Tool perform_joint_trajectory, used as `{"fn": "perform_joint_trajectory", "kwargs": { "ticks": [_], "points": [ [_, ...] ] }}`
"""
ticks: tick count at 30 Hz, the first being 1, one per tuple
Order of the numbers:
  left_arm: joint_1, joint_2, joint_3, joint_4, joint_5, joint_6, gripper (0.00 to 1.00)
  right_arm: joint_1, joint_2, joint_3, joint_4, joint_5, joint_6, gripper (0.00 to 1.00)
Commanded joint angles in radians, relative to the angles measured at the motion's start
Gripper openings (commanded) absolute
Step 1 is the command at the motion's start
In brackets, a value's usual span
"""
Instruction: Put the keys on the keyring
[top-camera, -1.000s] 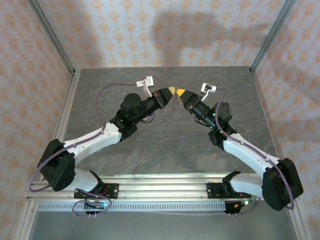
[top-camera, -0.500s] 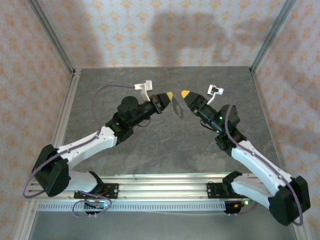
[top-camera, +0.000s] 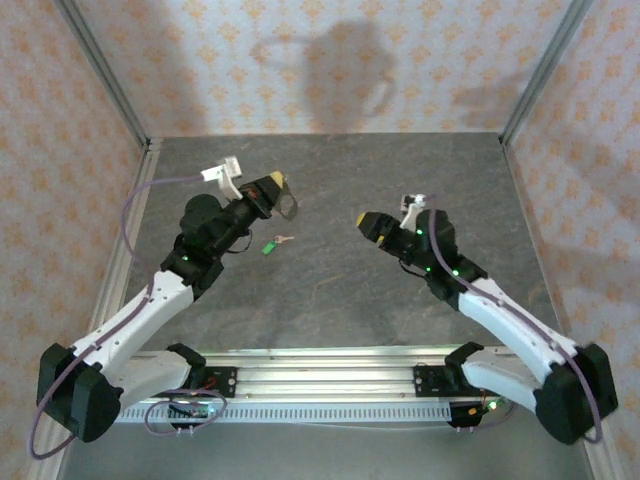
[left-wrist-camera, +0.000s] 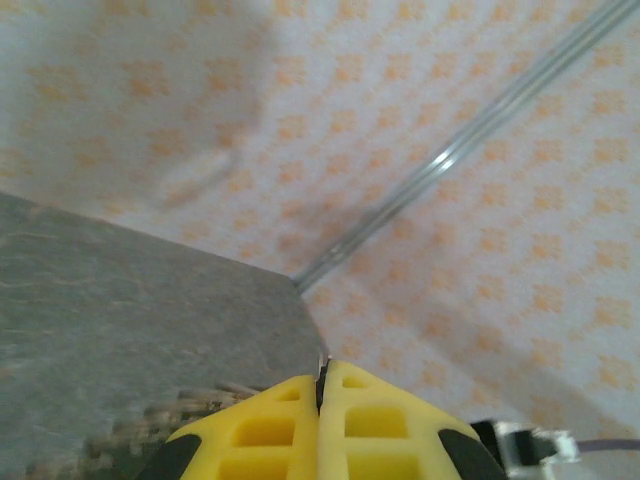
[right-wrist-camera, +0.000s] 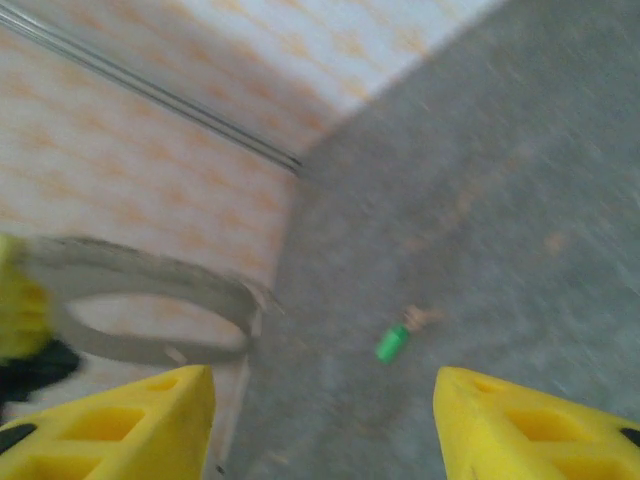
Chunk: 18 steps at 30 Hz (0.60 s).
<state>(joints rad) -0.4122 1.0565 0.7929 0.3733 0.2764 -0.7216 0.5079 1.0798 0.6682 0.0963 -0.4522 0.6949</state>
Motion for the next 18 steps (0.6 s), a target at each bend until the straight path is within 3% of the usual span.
{"fn": "perform_joint_trajectory", "kwargs": {
  "ticks": [1,10,18],
  "points": [
    [0.047,-0.023,0.028,-0.048,0.002,0.036,0.00,0.040,0.096,0.086,-0.070,-0.031,-0.055,0.56],
    [0.169,-0.044,0.077,-0.125,0.008,0.030,0.00,0.235,0.502,0.436,-0.326,0.122,-0.271,0.50],
    [0.312,-0.083,0.086,-0.159,0.018,0.004,0.00,0.327,0.819,0.761,-0.503,0.220,-0.352,0.43]
  ]
}}
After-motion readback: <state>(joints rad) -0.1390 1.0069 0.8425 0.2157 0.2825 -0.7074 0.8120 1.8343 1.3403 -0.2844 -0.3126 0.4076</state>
